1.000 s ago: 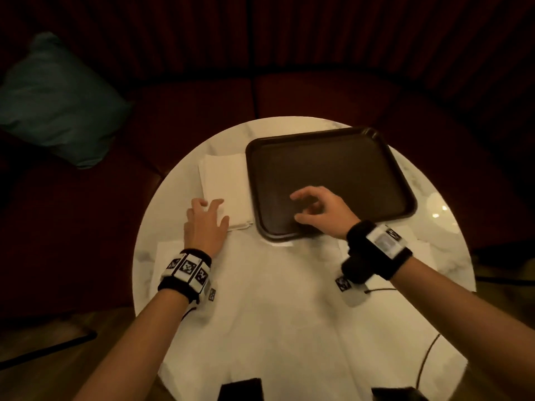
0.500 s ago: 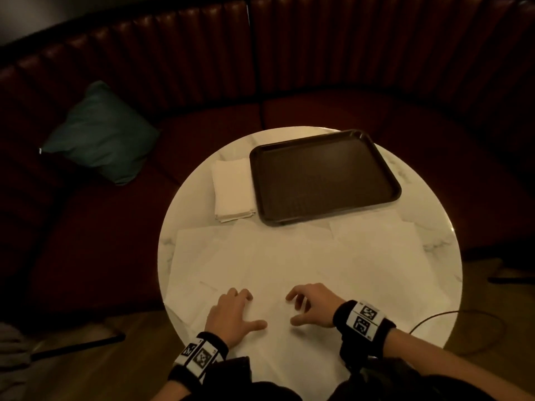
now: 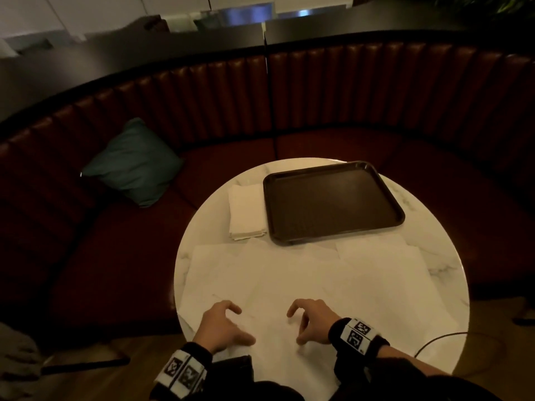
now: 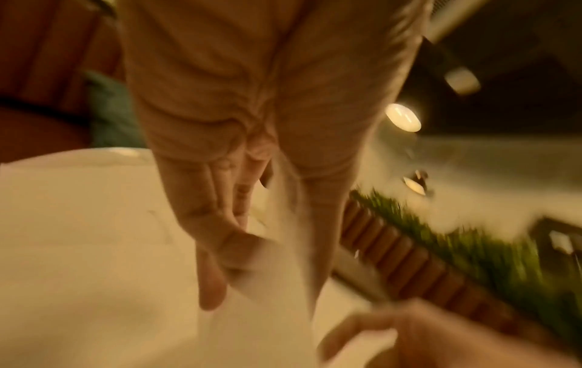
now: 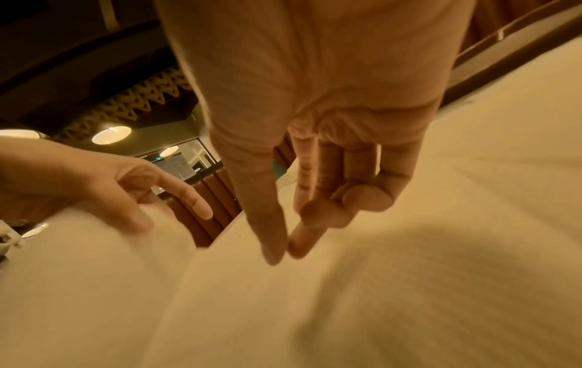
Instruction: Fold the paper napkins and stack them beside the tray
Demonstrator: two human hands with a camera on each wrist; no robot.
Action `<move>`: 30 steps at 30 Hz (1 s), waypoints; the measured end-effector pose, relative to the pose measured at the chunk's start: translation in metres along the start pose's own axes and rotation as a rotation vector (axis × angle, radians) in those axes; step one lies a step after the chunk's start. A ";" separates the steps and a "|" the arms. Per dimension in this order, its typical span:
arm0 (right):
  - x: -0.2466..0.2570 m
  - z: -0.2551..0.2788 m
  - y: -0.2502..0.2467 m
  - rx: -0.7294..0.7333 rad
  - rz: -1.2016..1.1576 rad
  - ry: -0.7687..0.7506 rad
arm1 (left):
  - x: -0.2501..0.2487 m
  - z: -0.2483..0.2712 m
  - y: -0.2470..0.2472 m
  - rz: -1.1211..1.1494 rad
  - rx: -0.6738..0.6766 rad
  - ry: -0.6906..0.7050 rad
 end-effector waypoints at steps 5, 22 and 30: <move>0.027 0.015 -0.029 -0.041 -0.070 -0.139 | -0.040 0.017 -0.032 0.313 0.122 0.178; 0.092 0.005 -0.073 -0.141 -0.983 -0.218 | -0.050 0.002 -0.070 1.145 0.301 0.114; 0.099 -0.014 -0.081 -0.259 -0.761 -0.246 | -0.037 -0.001 -0.033 0.822 0.285 0.185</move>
Point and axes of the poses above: each hand's wrist, its own z-axis away from the middle knuckle, its own y-axis out of the palm, x = y × z, the point moved 7 cm from there along -z, towards the middle knuckle, and after that the axes turned 8 degrees about -z, right-handed, at the moved point
